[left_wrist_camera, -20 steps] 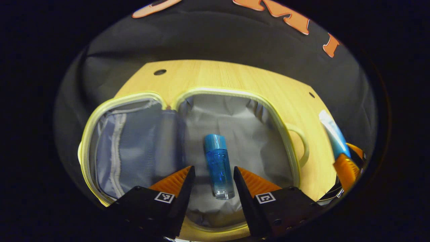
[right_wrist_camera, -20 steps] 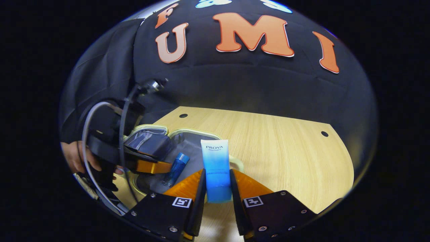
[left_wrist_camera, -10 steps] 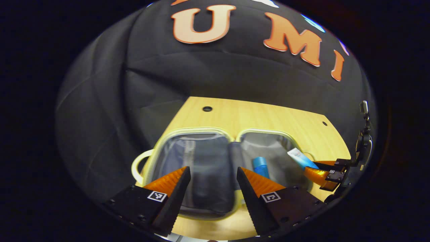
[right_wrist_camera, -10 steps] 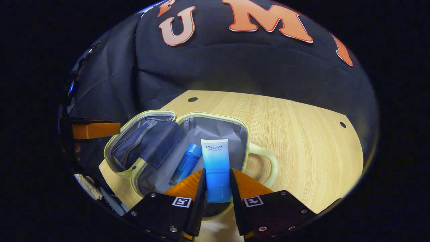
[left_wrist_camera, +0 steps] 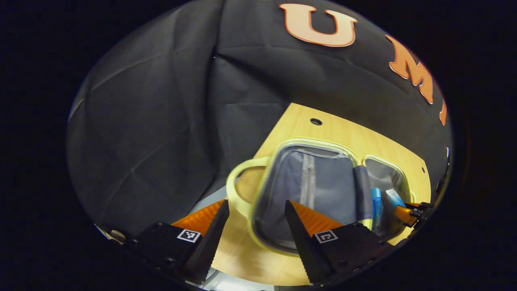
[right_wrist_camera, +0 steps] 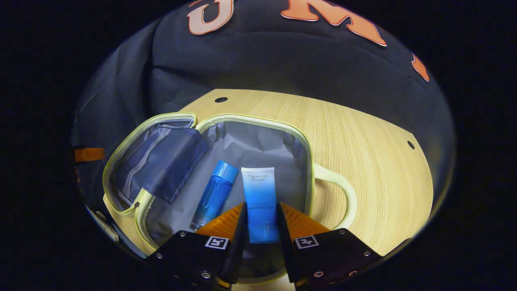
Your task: First open the suitcase, pack the skin care products into it, and then close the suitcase.
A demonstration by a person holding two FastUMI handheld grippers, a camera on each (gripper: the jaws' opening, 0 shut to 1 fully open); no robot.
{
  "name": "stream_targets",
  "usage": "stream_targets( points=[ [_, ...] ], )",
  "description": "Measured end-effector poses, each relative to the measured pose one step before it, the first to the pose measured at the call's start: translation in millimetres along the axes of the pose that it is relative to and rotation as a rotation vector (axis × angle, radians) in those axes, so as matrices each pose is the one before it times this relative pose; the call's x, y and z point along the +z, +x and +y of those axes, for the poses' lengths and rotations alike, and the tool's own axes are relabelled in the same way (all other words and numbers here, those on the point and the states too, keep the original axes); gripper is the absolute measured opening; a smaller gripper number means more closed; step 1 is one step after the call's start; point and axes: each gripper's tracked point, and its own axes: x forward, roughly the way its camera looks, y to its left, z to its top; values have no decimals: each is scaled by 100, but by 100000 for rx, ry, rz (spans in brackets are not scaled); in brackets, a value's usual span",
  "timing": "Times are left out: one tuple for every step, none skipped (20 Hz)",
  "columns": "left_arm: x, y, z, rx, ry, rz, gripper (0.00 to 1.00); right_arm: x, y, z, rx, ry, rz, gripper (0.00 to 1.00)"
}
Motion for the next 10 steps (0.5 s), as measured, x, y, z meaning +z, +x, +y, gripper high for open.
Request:
stream_targets(
  points=[
    [102, 276, 358, 853, 46, -235, 87, 513, 2, 134, -336, 1053, -1731, 47],
    [-104, 266, -40, -975, -579, 578, 86, 721, -99, -93, -290, 522, -2406, 55],
    [-79, 140, -51, -1288, -1244, 487, 87, 129, -330, -103, 333, 313, -878, 51],
    [86, 86, 401, -799, -1316, 68, 87, 256, -504, -266, -178, 380, -799, 52],
    [228, 157, 203, -682, -1712, -211, 87, 484, -502, -552, -520, 121, -1411, 54],
    [157, 116, 88, -720, -2242, 63, 87, 676, -804, -580, -211, 414, -2278, 56],
    [308, 179, -263, -1050, -2955, 21, 87, 838, -824, -644, -758, 297, -2859, 58],
    [66, 134, -370, -2535, -3191, 147, 87, 718, -840, -644, -431, 492, -2616, 60],
    [84, 309, -295, -862, -3050, 118, 88, 796, -973, -555, -350, 859, -2543, 63],
    [-147, 452, -138, 103, -2008, 449, 89, 656, -885, -931, -1665, 1004, -1593, 67]
  ],
)
